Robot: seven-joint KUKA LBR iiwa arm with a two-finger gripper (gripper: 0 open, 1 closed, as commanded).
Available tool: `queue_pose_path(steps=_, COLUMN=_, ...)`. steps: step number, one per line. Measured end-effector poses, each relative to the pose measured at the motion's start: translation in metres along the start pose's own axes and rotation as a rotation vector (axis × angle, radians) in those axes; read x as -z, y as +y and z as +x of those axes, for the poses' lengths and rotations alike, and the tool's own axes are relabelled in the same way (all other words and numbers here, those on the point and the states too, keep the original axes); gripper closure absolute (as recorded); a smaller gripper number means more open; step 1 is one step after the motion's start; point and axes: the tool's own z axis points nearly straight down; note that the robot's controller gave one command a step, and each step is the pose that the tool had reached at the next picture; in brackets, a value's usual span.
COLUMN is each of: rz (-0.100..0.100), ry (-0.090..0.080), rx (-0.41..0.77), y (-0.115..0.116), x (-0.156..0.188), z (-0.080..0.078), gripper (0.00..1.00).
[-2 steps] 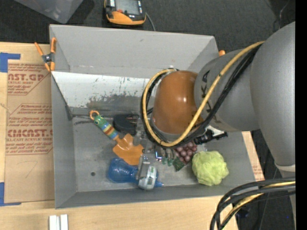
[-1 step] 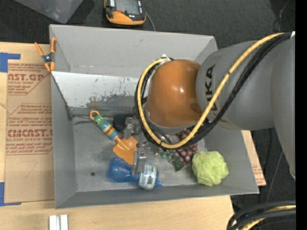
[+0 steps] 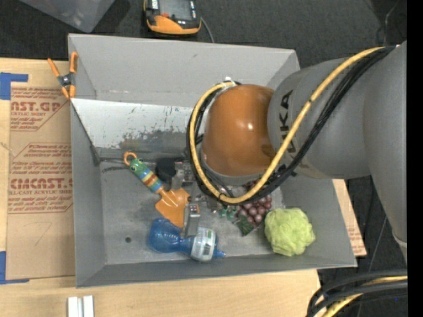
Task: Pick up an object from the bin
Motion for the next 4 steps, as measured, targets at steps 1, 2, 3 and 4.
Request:
queue_pose_path(steps=1, rz=0.002, ry=0.006, rx=0.038, y=0.007, x=0.000, z=-0.015, gripper=0.00)
queue_pose_path(steps=2, rz=0.006, ry=0.022, rx=-0.088, y=-0.015, x=-0.056, z=0.003, gripper=0.00)
queue_pose_path(steps=3, rz=0.000, ry=-0.001, rx=0.001, y=-0.010, x=-0.028, z=-0.003, gripper=0.00)
queue_pose_path(steps=4, rz=0.005, ry=0.023, rx=-0.107, y=-0.021, x=-0.077, z=0.000, gripper=0.00)
